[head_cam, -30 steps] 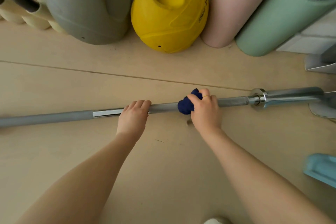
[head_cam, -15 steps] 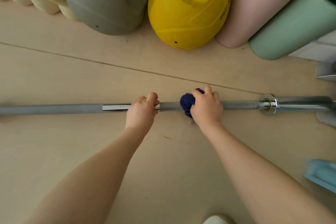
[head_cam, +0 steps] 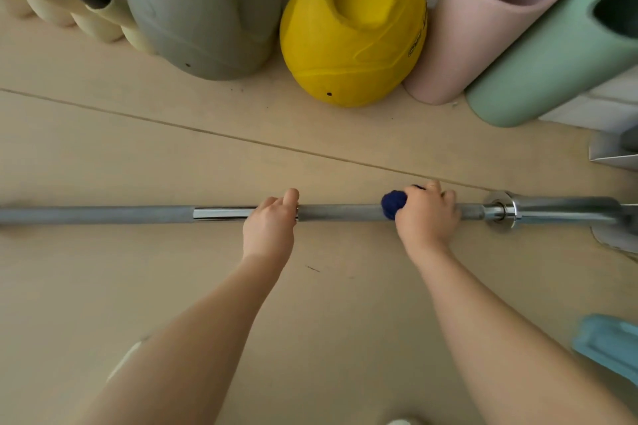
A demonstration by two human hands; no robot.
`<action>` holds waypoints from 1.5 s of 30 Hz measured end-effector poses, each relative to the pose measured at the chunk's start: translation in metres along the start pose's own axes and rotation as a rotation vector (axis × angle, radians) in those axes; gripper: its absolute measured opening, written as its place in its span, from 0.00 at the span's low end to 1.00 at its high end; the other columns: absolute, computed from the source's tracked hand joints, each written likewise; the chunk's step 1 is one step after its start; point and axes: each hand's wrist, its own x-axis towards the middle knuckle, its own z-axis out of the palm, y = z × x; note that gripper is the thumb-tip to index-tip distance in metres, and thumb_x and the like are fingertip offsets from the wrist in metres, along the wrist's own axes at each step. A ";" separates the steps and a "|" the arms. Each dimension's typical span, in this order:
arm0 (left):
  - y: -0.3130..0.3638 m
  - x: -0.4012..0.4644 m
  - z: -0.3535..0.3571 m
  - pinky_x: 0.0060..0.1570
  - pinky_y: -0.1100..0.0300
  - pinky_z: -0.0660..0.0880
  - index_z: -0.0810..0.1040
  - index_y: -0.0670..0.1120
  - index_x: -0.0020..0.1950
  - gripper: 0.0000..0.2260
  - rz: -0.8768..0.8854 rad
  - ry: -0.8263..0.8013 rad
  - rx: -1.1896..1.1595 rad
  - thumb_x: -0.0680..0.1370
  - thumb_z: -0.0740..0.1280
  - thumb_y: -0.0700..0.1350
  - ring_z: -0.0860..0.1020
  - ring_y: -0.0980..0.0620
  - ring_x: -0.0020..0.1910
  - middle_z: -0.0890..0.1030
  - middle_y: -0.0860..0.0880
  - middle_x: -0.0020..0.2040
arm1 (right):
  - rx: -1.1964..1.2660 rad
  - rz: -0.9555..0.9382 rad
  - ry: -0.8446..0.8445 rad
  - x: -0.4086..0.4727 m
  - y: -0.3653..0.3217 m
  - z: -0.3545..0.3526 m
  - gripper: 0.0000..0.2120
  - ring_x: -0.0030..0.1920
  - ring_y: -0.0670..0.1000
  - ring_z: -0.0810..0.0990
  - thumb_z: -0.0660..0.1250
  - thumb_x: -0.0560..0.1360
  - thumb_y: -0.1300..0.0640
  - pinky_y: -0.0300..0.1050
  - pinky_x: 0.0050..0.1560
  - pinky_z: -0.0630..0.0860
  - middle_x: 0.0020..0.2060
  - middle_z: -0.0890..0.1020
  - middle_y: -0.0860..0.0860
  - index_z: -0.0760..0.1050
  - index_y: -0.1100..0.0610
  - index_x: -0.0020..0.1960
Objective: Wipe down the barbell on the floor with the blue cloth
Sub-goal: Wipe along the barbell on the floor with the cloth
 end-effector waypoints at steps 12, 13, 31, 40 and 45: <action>-0.005 0.003 0.008 0.32 0.58 0.73 0.82 0.44 0.40 0.18 0.238 0.053 0.199 0.54 0.76 0.29 0.79 0.45 0.29 0.80 0.48 0.32 | 0.151 -0.201 0.085 -0.002 0.056 0.008 0.21 0.52 0.62 0.70 0.64 0.67 0.67 0.50 0.51 0.67 0.58 0.75 0.56 0.79 0.51 0.57; -0.004 0.004 0.008 0.34 0.57 0.73 0.83 0.43 0.41 0.18 0.234 0.036 0.197 0.56 0.75 0.29 0.79 0.44 0.30 0.81 0.47 0.33 | 0.162 -0.103 0.104 0.003 0.072 0.007 0.21 0.52 0.63 0.70 0.64 0.68 0.67 0.50 0.52 0.67 0.59 0.74 0.57 0.79 0.52 0.57; 0.020 0.003 0.021 0.51 0.51 0.75 0.80 0.43 0.51 0.20 0.258 0.101 0.262 0.61 0.78 0.37 0.80 0.44 0.45 0.81 0.47 0.47 | 0.355 -0.088 0.161 0.018 0.080 0.021 0.24 0.58 0.66 0.68 0.64 0.68 0.70 0.55 0.59 0.69 0.67 0.68 0.59 0.74 0.56 0.63; 0.018 0.015 0.019 0.50 0.50 0.76 0.80 0.41 0.55 0.26 0.285 0.094 0.255 0.58 0.77 0.31 0.82 0.45 0.46 0.82 0.46 0.49 | 0.401 -0.104 0.206 0.034 0.077 0.019 0.25 0.56 0.65 0.69 0.65 0.68 0.71 0.57 0.58 0.71 0.62 0.71 0.60 0.75 0.57 0.63; 0.020 0.027 0.012 0.48 0.49 0.76 0.80 0.39 0.56 0.26 0.292 0.034 0.248 0.59 0.76 0.29 0.82 0.44 0.45 0.83 0.44 0.47 | 0.335 -0.139 0.177 0.023 0.023 0.019 0.20 0.56 0.62 0.68 0.61 0.70 0.70 0.52 0.56 0.68 0.63 0.70 0.59 0.75 0.58 0.60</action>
